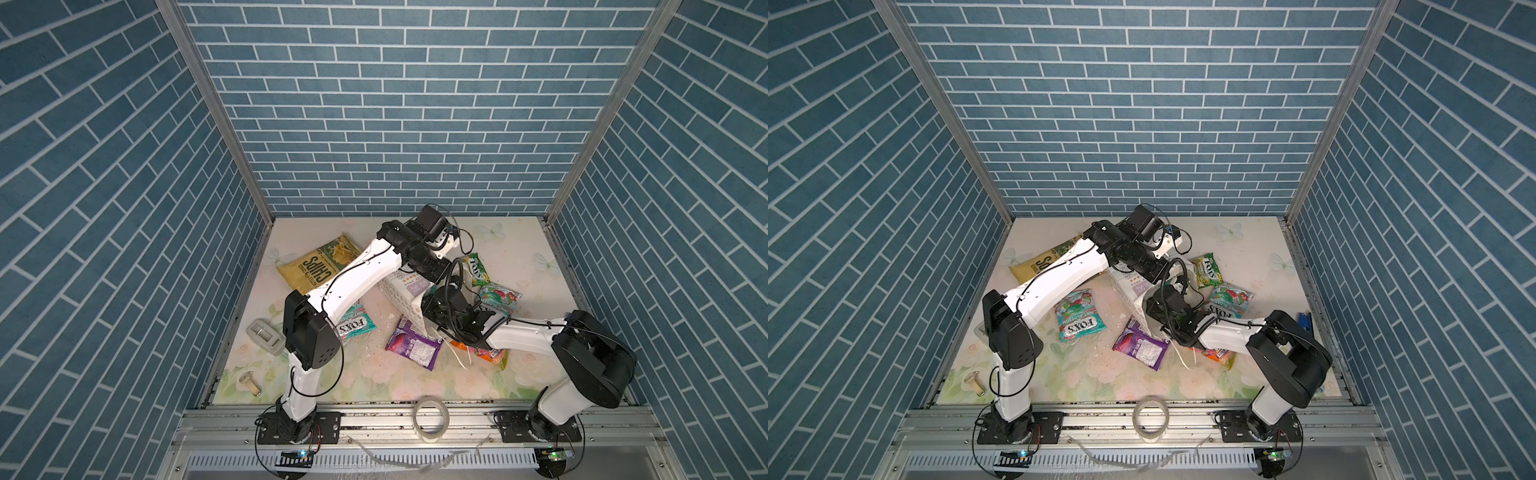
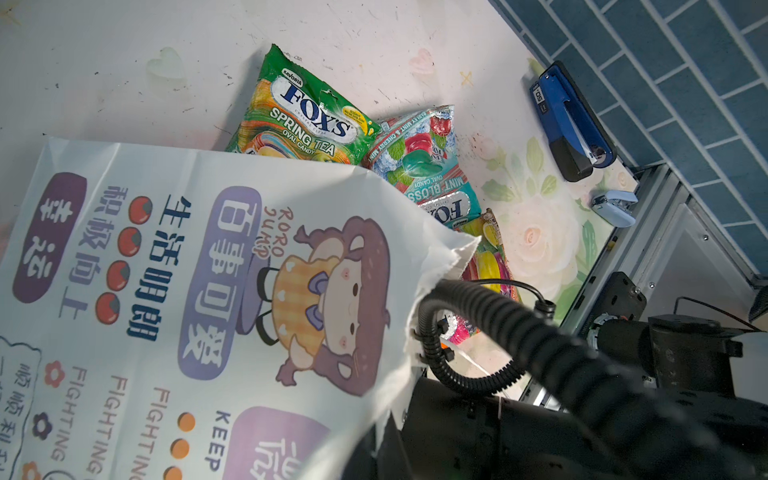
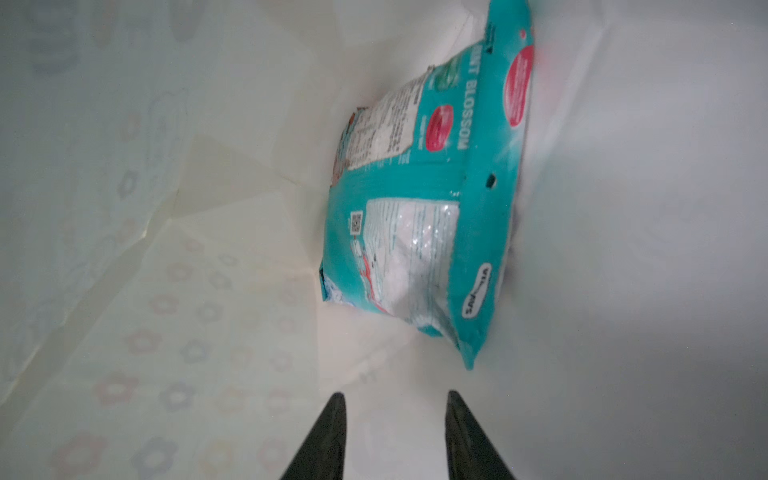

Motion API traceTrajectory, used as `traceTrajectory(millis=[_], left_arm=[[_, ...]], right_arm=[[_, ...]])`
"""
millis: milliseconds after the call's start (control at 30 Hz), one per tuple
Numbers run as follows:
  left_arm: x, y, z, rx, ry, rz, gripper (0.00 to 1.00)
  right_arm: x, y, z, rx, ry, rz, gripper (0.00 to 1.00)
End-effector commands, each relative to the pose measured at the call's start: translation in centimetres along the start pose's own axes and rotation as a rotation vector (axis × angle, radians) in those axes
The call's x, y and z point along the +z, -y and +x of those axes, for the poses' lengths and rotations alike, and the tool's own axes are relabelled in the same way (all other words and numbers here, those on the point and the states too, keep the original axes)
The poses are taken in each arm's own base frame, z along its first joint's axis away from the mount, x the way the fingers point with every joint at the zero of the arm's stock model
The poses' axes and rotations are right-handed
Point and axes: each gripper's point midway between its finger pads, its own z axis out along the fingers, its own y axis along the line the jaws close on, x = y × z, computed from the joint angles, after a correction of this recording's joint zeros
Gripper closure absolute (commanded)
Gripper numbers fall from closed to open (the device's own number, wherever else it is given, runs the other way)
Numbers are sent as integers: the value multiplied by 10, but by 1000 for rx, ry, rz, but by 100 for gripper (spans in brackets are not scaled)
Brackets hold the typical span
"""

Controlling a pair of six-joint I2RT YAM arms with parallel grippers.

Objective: Take the snacks out of the paper bag

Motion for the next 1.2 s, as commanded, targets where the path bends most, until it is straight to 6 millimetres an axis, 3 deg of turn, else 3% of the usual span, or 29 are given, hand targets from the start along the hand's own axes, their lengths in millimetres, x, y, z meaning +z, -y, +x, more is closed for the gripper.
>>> traceTrajectory(millis=[0, 533, 867, 1167], left_arm=[[-6, 7, -2, -8, 7, 32, 100], [-8, 9, -3, -18, 11, 43, 100], [-7, 12, 1, -18, -4, 60, 100], [-3, 22, 5, -5, -31, 107, 100]], right_arm=[[5, 8, -14, 7, 66, 89, 60], [20, 44, -3, -1, 57, 236, 59], [32, 39, -3, -14, 53, 215, 63], [36, 38, -6, -20, 74, 206, 76]])
